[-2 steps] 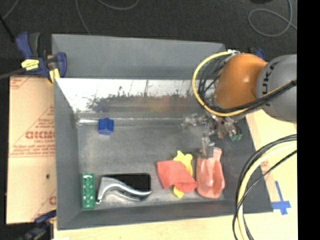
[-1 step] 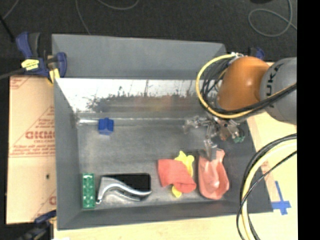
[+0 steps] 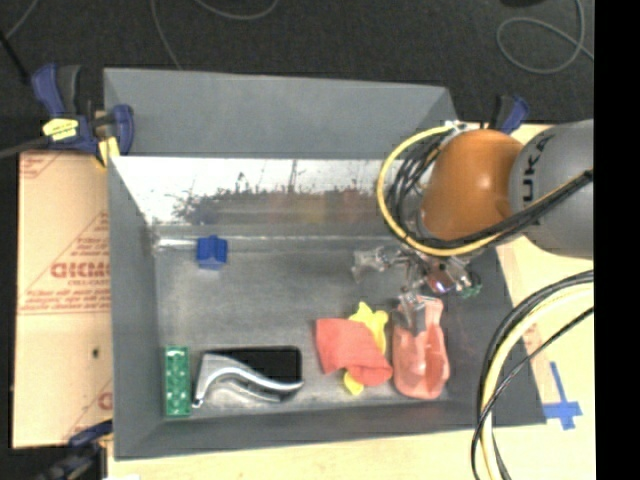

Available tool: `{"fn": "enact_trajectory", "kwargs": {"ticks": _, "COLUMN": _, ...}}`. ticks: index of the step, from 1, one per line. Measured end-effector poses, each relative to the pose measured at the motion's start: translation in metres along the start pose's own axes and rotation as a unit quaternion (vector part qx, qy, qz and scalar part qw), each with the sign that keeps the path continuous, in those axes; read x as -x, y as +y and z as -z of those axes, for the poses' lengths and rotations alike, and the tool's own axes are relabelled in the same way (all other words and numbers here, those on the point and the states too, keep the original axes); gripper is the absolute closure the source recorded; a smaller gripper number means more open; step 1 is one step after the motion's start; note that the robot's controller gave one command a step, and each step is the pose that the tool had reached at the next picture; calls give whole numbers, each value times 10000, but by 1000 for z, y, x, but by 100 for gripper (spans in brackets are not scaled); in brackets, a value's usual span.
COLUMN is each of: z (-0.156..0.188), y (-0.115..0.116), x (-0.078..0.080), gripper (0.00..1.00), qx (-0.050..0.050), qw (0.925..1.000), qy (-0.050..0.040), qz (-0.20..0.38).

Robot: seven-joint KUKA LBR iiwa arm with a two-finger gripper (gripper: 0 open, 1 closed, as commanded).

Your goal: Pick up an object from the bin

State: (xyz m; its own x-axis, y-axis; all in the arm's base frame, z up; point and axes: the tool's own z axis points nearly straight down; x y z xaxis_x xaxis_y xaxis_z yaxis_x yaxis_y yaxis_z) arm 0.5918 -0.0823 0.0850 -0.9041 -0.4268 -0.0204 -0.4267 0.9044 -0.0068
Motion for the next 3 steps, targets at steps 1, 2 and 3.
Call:
{"fn": "enact_trajectory", "kwargs": {"ticks": 1, "z": 0, "y": 21, "x": -18, "gripper": 0, "qx": 15, "qw": 9960, "qy": -100, "qz": 886}}
{"fn": "enact_trajectory", "kwargs": {"ticks": 2, "z": -8, "y": 50, "x": -18, "gripper": 0, "qx": -11, "qw": 9920, "qy": -46, "qz": 1262}}
{"fn": "enact_trajectory", "kwargs": {"ticks": 3, "z": -10, "y": 63, "x": -13, "gripper": 0, "qx": 23, "qw": 9971, "qy": -32, "qz": 756}}
